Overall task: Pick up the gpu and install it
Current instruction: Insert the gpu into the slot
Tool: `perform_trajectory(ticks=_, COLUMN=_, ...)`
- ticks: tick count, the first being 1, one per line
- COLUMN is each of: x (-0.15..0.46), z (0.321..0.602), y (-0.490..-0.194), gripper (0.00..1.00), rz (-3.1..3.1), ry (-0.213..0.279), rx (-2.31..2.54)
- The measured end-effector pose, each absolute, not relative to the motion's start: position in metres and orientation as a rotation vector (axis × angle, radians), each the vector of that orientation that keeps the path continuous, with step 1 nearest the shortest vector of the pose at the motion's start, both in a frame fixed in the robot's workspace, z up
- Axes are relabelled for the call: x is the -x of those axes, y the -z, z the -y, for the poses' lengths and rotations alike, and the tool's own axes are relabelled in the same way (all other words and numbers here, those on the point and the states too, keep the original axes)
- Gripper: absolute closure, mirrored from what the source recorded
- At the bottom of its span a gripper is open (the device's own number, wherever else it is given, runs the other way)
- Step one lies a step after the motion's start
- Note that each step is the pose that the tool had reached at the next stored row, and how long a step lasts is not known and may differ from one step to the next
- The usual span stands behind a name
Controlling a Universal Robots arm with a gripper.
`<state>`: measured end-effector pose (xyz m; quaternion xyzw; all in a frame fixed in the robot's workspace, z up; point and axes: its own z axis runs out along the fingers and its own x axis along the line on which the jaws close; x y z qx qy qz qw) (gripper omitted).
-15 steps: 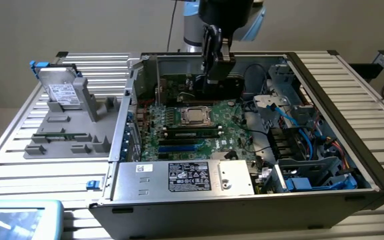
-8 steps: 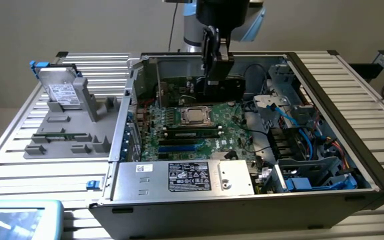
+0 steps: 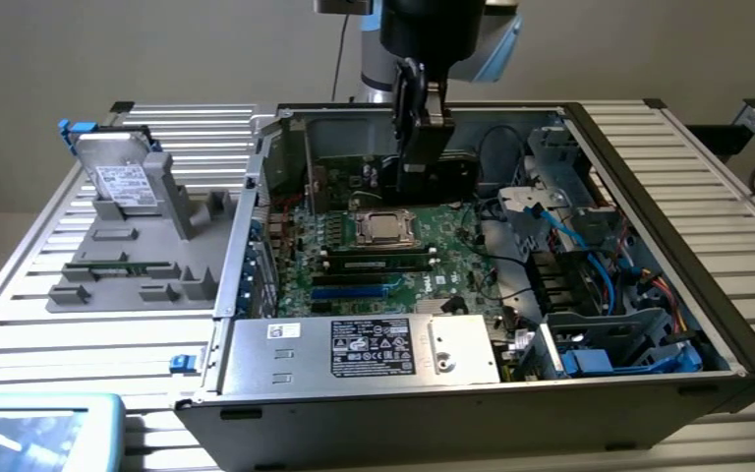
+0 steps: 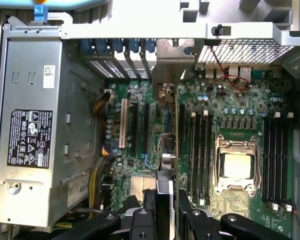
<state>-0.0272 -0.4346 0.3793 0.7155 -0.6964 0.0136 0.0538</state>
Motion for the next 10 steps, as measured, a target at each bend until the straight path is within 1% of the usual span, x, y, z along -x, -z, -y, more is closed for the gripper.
perform_trajectory(ticks=10, x=0.0283, z=0.4325, y=-0.3717, gripper=0.72, rz=2.158, ry=-0.039, rx=-2.131)
